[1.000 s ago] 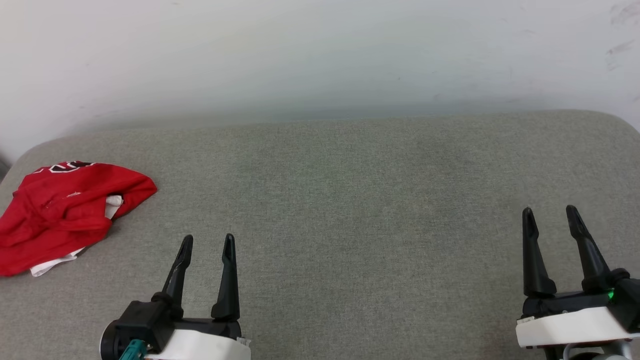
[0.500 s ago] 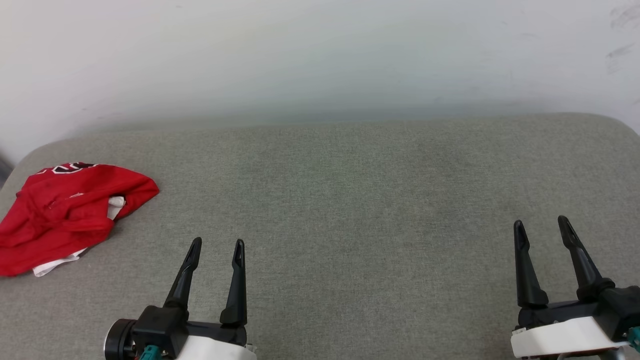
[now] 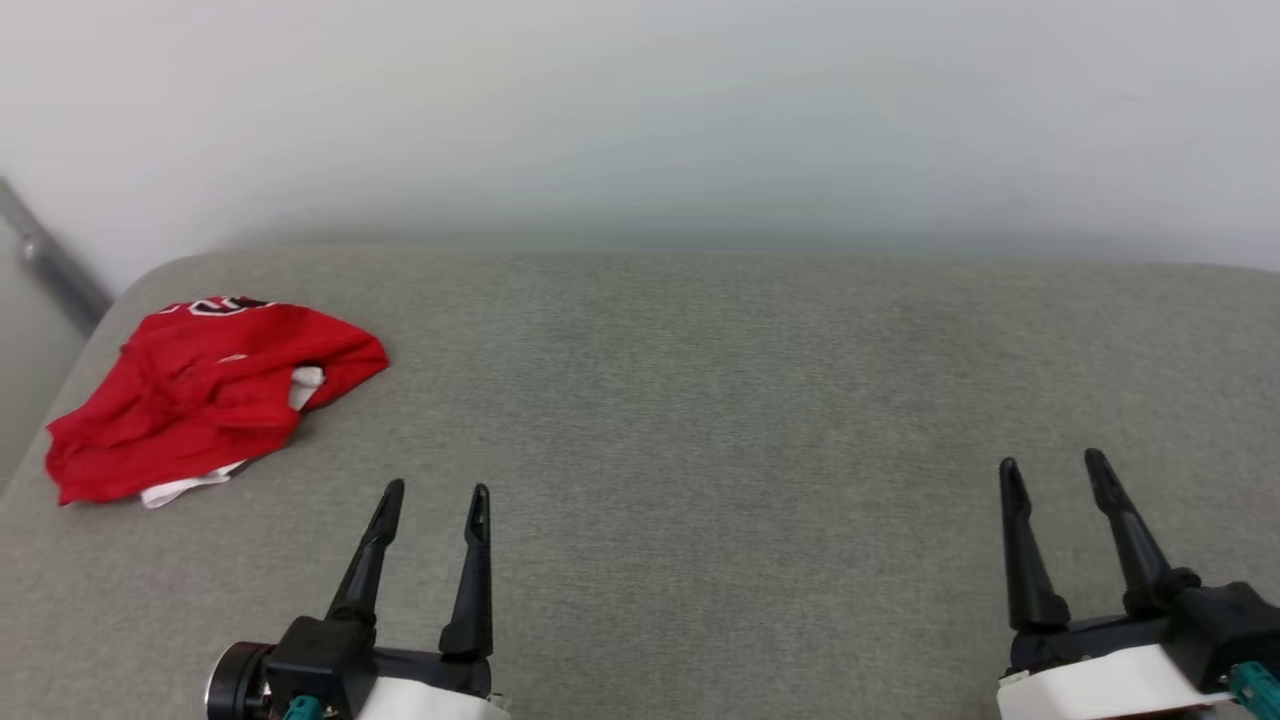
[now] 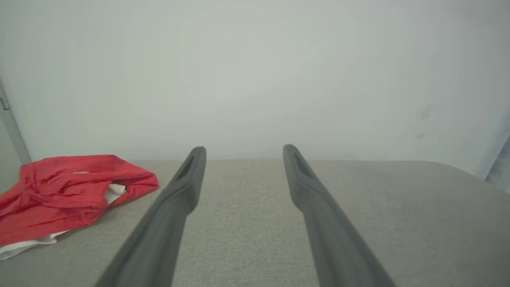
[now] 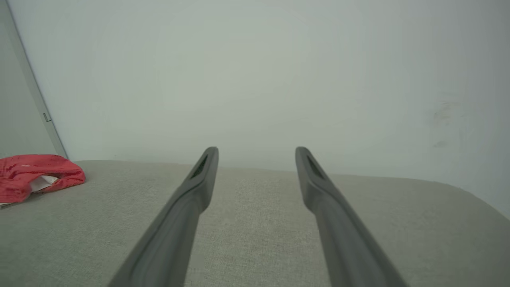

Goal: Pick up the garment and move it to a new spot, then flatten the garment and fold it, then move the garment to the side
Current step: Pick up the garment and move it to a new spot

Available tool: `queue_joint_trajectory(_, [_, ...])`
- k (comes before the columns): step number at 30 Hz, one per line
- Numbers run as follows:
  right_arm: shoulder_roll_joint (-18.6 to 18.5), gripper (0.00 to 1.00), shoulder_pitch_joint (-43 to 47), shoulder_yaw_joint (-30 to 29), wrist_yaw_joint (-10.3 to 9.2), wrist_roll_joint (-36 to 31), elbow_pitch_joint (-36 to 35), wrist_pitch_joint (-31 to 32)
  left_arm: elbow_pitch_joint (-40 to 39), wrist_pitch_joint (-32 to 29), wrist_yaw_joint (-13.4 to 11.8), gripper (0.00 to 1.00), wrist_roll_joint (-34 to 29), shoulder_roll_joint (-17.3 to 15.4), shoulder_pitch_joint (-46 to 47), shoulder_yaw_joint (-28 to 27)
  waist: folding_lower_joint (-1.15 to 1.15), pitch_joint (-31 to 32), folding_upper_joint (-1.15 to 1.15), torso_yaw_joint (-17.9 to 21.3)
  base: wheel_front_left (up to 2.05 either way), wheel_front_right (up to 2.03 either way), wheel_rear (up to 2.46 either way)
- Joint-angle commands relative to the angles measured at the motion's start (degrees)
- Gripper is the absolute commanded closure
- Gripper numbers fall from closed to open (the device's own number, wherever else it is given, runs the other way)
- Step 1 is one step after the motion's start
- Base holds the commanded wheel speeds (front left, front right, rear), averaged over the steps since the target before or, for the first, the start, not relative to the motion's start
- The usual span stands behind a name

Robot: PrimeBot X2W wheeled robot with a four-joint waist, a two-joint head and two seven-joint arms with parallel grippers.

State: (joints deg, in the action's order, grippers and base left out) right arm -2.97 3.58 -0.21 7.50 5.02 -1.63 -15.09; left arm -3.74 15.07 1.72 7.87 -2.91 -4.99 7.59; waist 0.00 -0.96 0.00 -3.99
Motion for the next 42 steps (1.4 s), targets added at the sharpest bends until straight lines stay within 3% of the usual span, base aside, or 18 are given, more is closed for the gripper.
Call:
queue_joint_trajectory(1, [0.16, 0.00, 0.71, 0.64, -0.02, 0.29, 0.30, -0.12, 0.00, 0.16, -0.25, 0.00, -0.05, 0.03, -0.66, -0.29, 0.00, 0.23, 0.00, -1.86, 0.00, 0.00, 0.00])
queue_joint_trajectory(24, [0.12, 0.00, 0.48, 5.35, -0.02, 2.44, 1.98, -0.12, -0.81, 0.16, -0.07, 0.00, -0.91, 0.04, -1.85, -1.77, 0.00, 0.50, 0.00, -19.70, 0.00, 0.00, 0.00])
queue_joint_trajectory(36, [0.12, 0.00, 1.04, 5.69, -0.02, 3.53, 2.26, -0.12, -1.12, 0.16, -0.03, 0.00, -1.09, 0.04, -2.79, -1.76, 0.00, 1.44, 0.00, -22.51, 0.00, 0.00, 0.00])
queue_joint_trajectory(42, [0.12, 0.00, 0.43, 5.88, -0.02, 3.52, 2.07, -0.12, -0.75, 0.16, -0.06, 0.00, 1.78, 0.04, -2.42, -2.89, 0.00, 0.79, 0.00, -22.29, 0.00, 0.00, 0.00])
